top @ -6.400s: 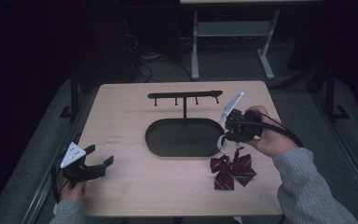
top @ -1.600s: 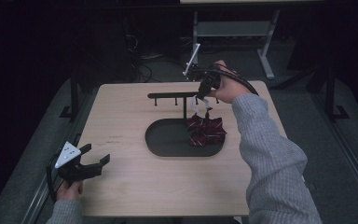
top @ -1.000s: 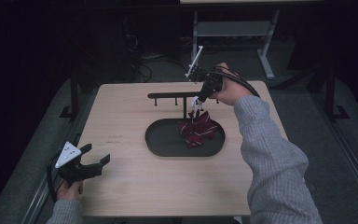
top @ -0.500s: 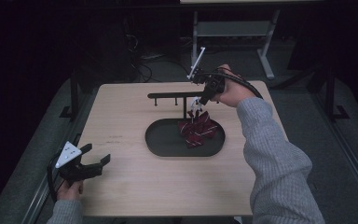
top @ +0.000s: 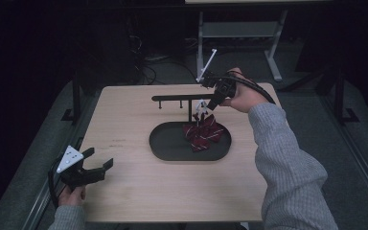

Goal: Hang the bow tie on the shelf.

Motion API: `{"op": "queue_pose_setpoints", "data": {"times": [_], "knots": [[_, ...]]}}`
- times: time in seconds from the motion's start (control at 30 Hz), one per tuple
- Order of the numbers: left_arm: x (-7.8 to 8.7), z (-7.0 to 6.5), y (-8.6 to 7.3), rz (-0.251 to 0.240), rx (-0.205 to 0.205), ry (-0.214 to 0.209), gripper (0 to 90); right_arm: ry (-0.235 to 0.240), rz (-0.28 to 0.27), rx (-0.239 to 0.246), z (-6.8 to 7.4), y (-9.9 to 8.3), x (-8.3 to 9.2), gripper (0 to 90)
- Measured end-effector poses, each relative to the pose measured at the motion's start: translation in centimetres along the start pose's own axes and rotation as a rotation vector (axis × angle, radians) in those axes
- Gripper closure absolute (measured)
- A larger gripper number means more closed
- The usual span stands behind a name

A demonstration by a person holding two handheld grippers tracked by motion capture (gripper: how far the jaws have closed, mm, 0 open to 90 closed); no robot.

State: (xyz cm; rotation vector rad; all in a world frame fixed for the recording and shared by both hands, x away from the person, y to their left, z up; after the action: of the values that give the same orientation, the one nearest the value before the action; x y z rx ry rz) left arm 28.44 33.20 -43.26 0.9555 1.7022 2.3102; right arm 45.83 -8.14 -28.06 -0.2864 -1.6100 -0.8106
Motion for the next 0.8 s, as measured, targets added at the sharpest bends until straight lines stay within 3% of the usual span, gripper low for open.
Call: {"op": "queue_pose_setpoints", "data": {"times": [0.8], "knots": [[0.0,0.0,0.0,-0.001,0.007,0.004,12.8,0.001,-0.009,0.038,1.4,-1.0,0.7,67.2]]}}
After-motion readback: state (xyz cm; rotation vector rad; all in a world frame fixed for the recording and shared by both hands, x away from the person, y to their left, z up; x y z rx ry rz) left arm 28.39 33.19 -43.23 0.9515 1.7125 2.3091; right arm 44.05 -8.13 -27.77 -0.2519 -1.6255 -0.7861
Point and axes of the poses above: each handheld gripper's, and its own axes: x roughly backward along the jaws, y roughly out of its top, z roughly to its left, the point moved 2 cm from there along -x, roughly forward along the jaws, and after that the axes turned 11 degrees about -x, right-handed, at the moved point
